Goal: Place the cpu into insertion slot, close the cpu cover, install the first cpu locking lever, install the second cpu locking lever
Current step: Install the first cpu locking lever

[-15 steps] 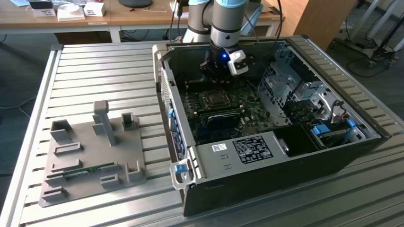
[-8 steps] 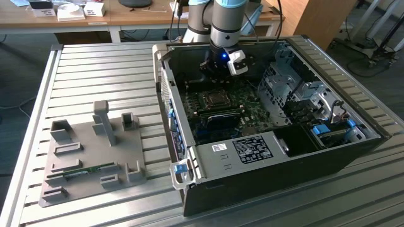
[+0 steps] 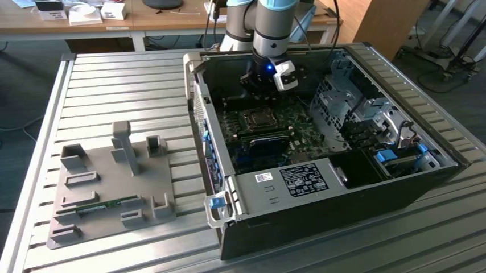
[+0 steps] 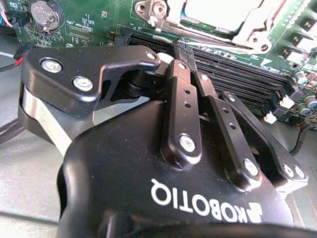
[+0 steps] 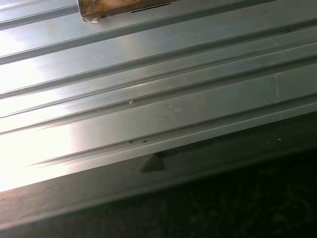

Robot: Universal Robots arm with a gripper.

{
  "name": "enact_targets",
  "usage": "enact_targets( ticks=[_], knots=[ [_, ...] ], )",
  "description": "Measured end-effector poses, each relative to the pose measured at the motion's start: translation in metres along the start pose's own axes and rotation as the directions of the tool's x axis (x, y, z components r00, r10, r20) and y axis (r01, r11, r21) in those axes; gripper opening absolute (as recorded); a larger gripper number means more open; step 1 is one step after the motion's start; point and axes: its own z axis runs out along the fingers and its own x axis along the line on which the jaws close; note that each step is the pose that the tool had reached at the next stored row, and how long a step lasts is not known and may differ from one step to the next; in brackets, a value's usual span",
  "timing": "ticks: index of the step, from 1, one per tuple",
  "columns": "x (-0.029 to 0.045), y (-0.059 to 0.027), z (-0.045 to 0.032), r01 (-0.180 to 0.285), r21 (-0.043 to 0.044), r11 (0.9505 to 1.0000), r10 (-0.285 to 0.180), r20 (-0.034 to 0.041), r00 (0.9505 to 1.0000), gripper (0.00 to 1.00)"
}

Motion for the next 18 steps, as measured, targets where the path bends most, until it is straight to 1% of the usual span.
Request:
enact_targets(
  ticks=[9,18],
  knots=[
    [-0.0016,-0.0002,0.0010,0.000,-0.0001,1.0000,0.000,0.0003,1.0000,0.11],
    [-0.0026,-0.0029,0.0016,0.001,0.0027,1.0000,-0.001,0.0038,1.0000,0.11]
  ],
)
